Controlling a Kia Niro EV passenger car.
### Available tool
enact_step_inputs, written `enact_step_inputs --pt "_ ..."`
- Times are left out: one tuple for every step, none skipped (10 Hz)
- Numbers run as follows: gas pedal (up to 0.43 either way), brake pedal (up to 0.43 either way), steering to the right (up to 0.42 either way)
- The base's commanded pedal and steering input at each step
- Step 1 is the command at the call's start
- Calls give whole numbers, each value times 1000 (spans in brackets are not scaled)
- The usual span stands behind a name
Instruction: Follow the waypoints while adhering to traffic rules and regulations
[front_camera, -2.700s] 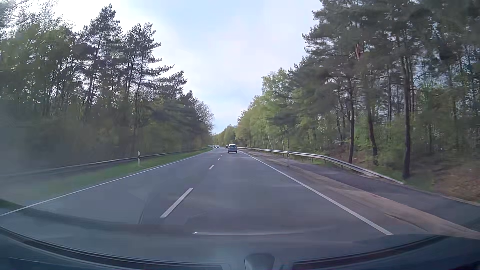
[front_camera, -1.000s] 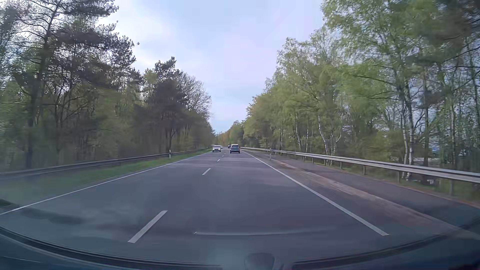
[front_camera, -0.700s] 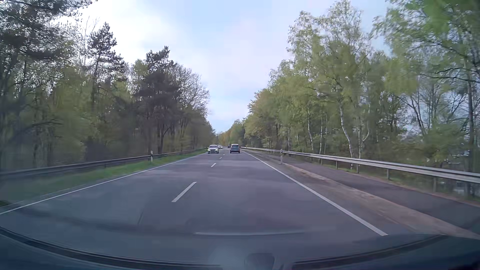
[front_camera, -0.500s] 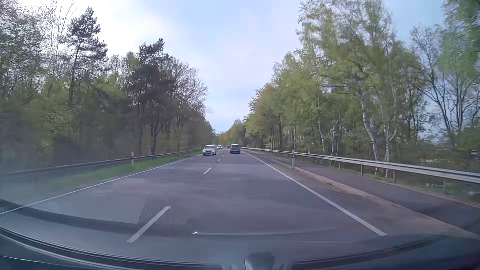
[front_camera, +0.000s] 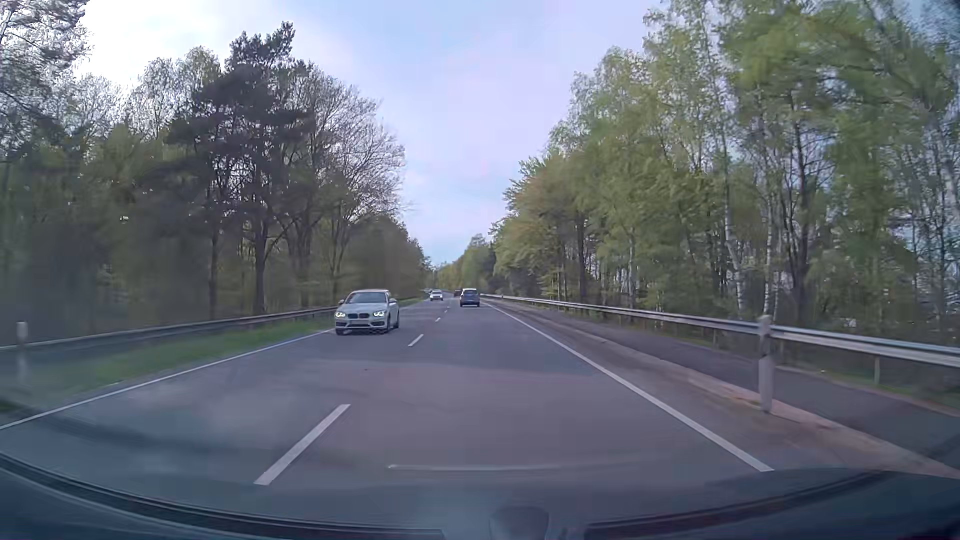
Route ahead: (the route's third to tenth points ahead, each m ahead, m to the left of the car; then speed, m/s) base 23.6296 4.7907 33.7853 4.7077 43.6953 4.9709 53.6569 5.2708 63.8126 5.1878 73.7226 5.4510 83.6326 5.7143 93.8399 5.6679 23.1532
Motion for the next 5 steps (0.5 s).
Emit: enact_step_inputs --pt "110 0 -5" --pt "110 0 -5" --pt "110 0 -5" --pt "110 0 -5" --pt "110 0 -5"
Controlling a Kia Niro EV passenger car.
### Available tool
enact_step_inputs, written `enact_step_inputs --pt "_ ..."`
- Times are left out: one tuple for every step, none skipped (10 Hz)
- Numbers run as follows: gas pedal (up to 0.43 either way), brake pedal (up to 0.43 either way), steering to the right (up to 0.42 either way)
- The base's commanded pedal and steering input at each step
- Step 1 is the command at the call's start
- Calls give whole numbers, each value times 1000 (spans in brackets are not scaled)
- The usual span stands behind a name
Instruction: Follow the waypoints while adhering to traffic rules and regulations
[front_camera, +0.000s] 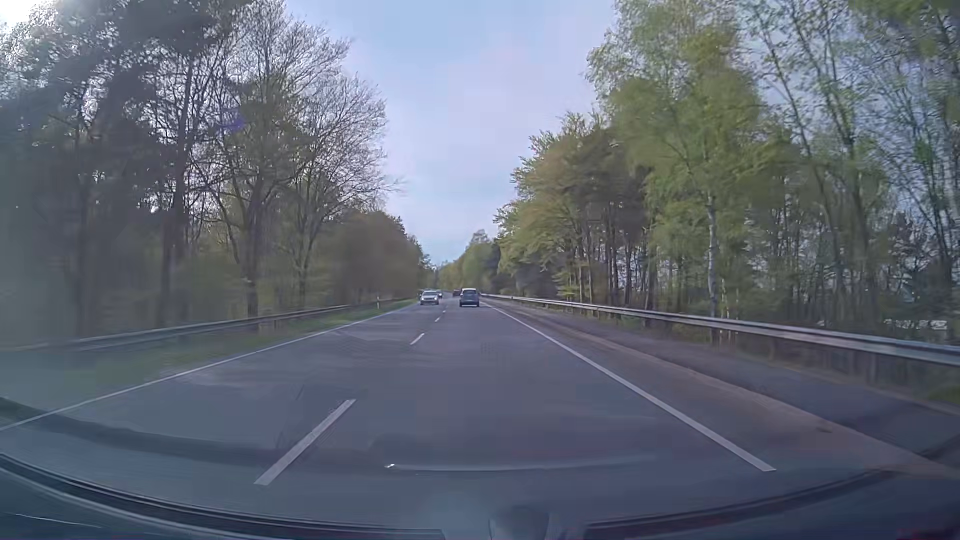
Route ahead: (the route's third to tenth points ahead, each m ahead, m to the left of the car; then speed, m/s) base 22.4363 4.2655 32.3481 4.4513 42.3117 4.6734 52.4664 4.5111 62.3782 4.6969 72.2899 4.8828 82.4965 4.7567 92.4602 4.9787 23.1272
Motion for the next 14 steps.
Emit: enact_step_inputs --pt "110 0 -5" --pt "110 0 -5" --pt "110 0 -4" --pt "110 0 -4" --pt "110 0 -4" --pt "110 0 -5" --pt "110 0 -5" --pt "110 0 -5" --pt "110 0 -6" --pt "110 0 -6" --pt "110 0 -6" --pt "110 0 -6" --pt "110 0 -6" --pt "110 0 -7"
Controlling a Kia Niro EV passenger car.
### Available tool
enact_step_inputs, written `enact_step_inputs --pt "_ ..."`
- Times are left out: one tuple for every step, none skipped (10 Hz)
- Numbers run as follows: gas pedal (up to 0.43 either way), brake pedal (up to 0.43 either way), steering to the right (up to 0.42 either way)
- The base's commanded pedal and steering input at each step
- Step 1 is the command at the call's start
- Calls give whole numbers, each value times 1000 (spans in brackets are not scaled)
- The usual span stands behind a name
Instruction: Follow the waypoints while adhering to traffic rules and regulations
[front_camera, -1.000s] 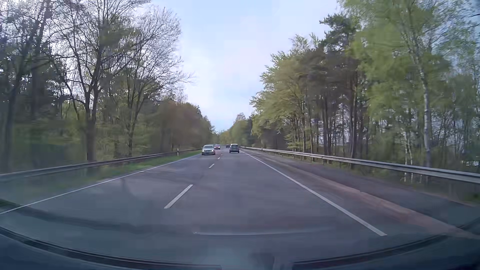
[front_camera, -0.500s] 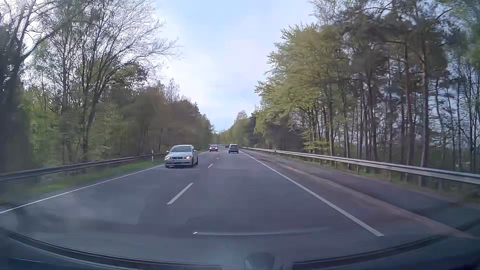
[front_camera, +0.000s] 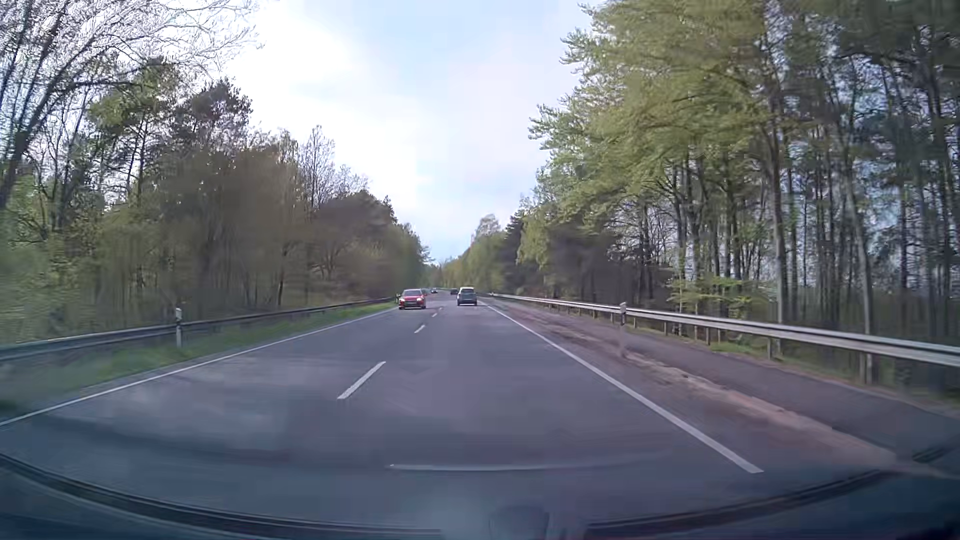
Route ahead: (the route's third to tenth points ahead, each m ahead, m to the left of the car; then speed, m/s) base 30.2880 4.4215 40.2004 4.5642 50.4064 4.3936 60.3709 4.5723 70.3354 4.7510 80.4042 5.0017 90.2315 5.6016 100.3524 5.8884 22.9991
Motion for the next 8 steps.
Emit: enact_step_inputs --pt "110 0 -7" --pt "110 0 -7" --pt "110 0 -7" --pt "110 0 -7" --pt "110 0 -7" --pt "110 0 -7" --pt "110 0 -8" --pt "110 0 -8"
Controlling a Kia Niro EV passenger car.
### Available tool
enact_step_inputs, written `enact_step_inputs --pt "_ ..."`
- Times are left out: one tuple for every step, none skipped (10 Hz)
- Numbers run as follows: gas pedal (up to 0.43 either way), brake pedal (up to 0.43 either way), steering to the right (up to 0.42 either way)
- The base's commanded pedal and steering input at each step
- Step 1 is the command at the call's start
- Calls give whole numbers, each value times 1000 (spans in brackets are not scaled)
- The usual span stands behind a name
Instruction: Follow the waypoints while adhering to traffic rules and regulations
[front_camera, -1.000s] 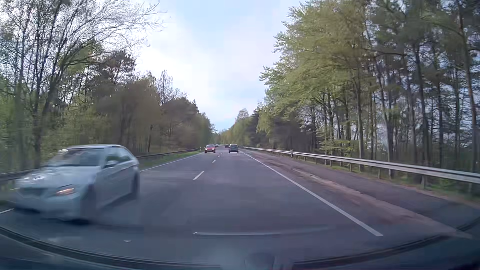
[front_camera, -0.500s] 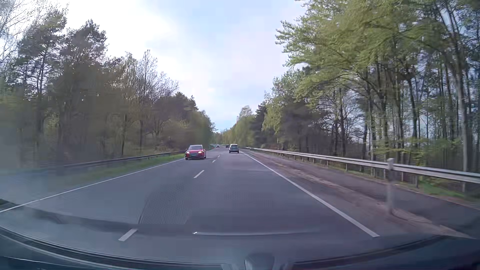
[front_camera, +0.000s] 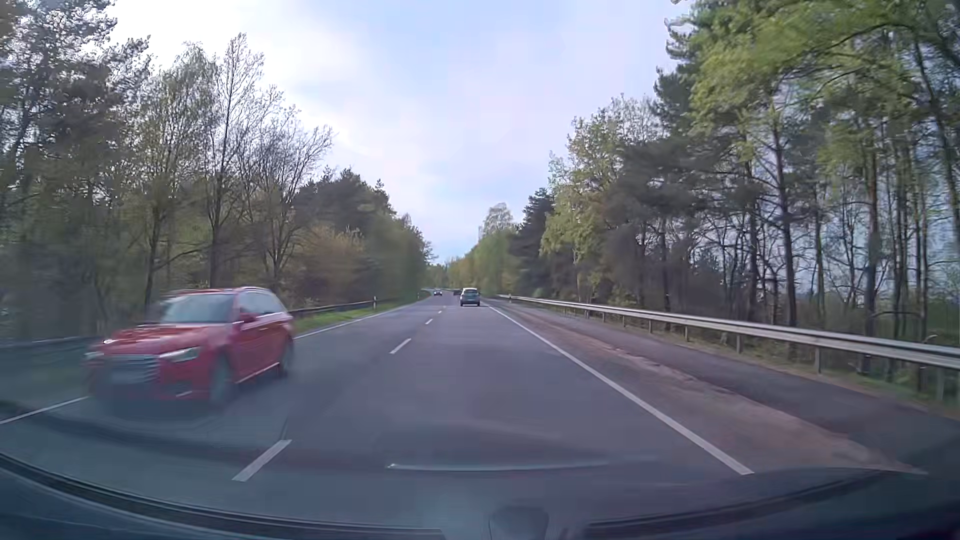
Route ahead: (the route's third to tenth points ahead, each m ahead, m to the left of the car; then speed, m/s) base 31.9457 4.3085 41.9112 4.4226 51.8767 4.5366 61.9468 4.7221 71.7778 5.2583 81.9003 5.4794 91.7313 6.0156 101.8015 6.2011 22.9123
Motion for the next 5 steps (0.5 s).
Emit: enact_step_inputs --pt "110 0 -8" --pt "118 0 -8" --pt "138 0 -7" --pt "157 0 -7" --pt "157 0 -7"
